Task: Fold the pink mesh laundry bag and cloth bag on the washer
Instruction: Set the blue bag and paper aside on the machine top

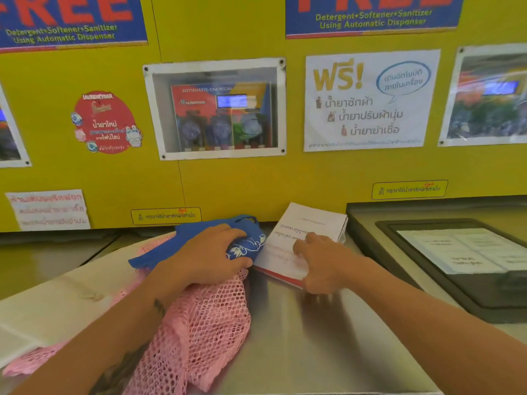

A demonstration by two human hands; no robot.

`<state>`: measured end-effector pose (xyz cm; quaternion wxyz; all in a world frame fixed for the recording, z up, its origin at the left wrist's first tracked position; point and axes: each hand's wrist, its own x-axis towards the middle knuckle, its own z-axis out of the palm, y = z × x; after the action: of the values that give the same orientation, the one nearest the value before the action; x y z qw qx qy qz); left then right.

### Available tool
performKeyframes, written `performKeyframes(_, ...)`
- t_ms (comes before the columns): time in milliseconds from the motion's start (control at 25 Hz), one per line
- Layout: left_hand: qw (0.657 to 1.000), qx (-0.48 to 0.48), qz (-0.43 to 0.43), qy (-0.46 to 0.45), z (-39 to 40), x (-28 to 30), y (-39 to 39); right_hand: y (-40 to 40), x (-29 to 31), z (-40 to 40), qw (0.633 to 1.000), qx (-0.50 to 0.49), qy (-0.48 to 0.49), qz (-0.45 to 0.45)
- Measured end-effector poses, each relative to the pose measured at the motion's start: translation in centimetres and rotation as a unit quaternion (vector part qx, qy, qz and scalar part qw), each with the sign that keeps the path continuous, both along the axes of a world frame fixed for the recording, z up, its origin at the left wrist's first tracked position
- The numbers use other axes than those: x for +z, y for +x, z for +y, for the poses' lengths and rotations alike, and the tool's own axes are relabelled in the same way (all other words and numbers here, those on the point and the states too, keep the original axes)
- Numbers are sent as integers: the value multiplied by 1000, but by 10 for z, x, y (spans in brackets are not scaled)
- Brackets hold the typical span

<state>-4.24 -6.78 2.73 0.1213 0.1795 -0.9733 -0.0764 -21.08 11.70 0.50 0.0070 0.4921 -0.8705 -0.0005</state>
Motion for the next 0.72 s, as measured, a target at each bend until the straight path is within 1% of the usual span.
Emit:
performKeyframes(40,1000,-16,13,-15,-1,1,-2,-2,0,3,1000,-2,-3,-26)
performKeyframes(120,997,-50,29,-46,-4,-1,-5,-2,1,5,999,-6,-2,-44)
performKeyframes(240,994,-87,7,-62,-13,-14,-7,2,1,4,999,-15,-19,-23)
performKeyframes(320,993,-96,-18,-69,-15,-22,-5,8,-3,2,1000,-9,-13,1)
performKeyframes(440,994,-96,-28,-50,-13,-20,0,11,-3,1,1000,-7,-16,24)
performKeyframes(520,995,-95,5,-29,-8,-9,1,9,2,6,999,-10,-31,18)
performKeyframes(640,987,-110,90,-74,2,8,-18,5,4,15,999,7,-39,23)
performKeyframes(680,985,-115,94,-86,4,12,-28,4,4,17,999,12,-41,24)
performKeyframes(720,986,-121,81,-86,8,16,-38,2,5,19,998,15,-51,20)
